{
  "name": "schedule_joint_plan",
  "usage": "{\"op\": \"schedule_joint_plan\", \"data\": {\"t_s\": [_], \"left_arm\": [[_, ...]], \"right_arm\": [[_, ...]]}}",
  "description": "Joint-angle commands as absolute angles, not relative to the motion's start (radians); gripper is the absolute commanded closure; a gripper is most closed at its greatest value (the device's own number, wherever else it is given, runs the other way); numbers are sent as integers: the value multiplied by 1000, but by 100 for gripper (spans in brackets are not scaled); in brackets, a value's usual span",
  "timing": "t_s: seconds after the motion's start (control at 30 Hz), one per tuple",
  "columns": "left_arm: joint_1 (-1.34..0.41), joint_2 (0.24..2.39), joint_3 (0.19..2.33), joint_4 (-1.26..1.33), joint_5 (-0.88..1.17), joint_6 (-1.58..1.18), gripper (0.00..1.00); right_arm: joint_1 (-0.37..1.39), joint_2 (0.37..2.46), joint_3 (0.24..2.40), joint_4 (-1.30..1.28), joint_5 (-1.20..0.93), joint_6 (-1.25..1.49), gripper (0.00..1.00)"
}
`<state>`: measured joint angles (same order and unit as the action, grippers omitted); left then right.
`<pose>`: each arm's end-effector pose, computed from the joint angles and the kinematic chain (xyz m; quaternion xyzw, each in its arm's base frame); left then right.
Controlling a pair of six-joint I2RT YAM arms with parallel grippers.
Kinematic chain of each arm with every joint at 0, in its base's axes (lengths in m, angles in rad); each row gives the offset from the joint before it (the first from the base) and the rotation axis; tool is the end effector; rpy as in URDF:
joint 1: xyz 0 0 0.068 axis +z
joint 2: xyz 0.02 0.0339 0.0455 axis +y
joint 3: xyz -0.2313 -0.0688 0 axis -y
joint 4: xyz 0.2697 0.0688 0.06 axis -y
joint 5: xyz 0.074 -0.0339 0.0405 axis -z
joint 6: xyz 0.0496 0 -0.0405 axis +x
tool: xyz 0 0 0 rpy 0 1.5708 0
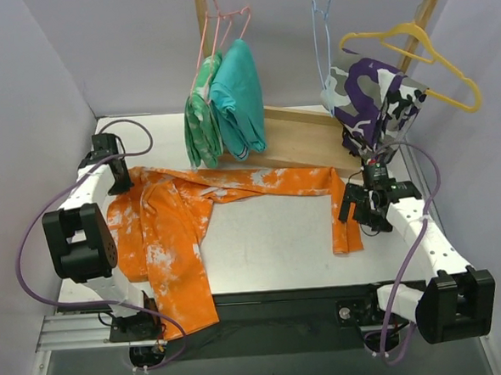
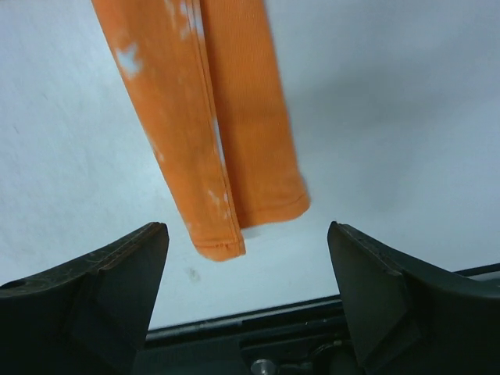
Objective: Place the trousers on the hanger
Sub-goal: Flatten out the trousers at the center of the board.
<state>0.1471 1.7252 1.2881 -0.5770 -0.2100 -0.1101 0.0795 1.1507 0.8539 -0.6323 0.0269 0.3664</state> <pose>0.3843 0.0674 0.1782 -0.1512 0.9446 0.1058 0.2713 0.2743 0.0205 0.2042 0.1398 0.9385 0.0573 0.3104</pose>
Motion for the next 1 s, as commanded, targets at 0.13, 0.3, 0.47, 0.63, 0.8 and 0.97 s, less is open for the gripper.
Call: {"op": "schedule_joint_plan", "data": {"t_s": [0.13,0.3,0.47,0.63,0.8,0.97], "left_arm": [[152,1671,1220,-520,-176,-100,100],[152,1651,1195,-508,-166,-123,100],[155,1651,1195,-506,-155,-127,100],[158,1648,1210,-514,-163,-120,100],[204,1632,1230,-531,-184,-129,100],[288,1631,1282,-549,-150,-161,100]], "right_arm": [[84,1236,738,-608,-181,402,23],[83,1348,724,-562,-270,422,36],[81,1390,715,-529,-314,431,46],[81,1358,758,-586,-328,425,100],[49,1246,903,-817,-82,391,100],[-69,1190,1102,-933,75,312,100]]}}
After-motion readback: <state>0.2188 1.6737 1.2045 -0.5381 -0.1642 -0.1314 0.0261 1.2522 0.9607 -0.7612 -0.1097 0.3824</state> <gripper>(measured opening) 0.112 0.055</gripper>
